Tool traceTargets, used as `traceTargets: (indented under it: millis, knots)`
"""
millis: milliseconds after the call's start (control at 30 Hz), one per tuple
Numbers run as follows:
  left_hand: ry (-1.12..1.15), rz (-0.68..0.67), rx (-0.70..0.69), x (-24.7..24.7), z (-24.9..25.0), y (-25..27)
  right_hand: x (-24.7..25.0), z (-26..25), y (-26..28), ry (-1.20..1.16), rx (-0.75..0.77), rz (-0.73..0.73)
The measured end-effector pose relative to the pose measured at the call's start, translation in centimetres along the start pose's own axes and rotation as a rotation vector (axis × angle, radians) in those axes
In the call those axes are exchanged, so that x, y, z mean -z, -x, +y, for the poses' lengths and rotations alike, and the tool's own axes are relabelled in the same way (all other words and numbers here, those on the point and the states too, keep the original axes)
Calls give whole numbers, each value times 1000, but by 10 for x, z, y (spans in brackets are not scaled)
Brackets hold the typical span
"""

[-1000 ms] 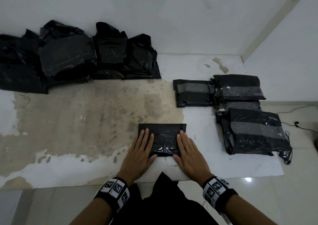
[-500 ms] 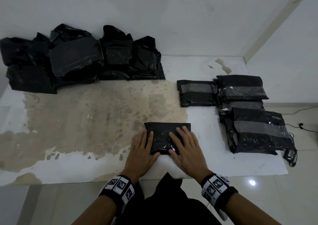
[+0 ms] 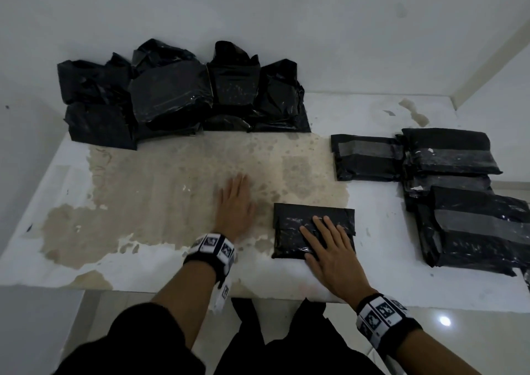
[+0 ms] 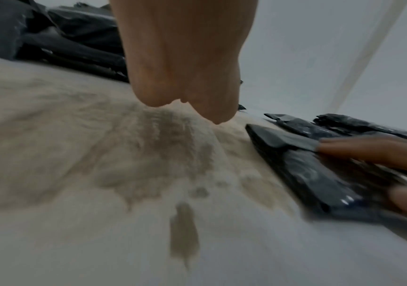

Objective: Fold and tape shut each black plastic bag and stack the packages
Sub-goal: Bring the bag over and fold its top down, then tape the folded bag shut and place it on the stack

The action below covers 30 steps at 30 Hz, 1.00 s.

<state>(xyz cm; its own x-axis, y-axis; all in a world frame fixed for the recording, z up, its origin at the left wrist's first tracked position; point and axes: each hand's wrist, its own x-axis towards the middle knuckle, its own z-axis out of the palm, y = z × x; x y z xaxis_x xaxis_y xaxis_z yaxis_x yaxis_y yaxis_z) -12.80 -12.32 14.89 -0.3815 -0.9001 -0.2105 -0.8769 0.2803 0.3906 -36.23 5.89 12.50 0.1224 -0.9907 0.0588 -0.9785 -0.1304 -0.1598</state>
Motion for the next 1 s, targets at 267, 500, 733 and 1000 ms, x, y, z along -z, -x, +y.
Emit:
traceTargets:
  millis: [267,500,733,1000]
  knots:
    - [-124,-12,-125,11,-13,-43,0,-6,-1,-5,-19,14]
    - [-73,133,-224,12,-20,-43,2,-5,0,-6,-27,6]
    - [-38,115,-164,11,-18,-50,4,-4,-1,1,-35,-8]
    - [-55,172,-131,9,-19,-51,4,-5,0,-12,-44,-11]
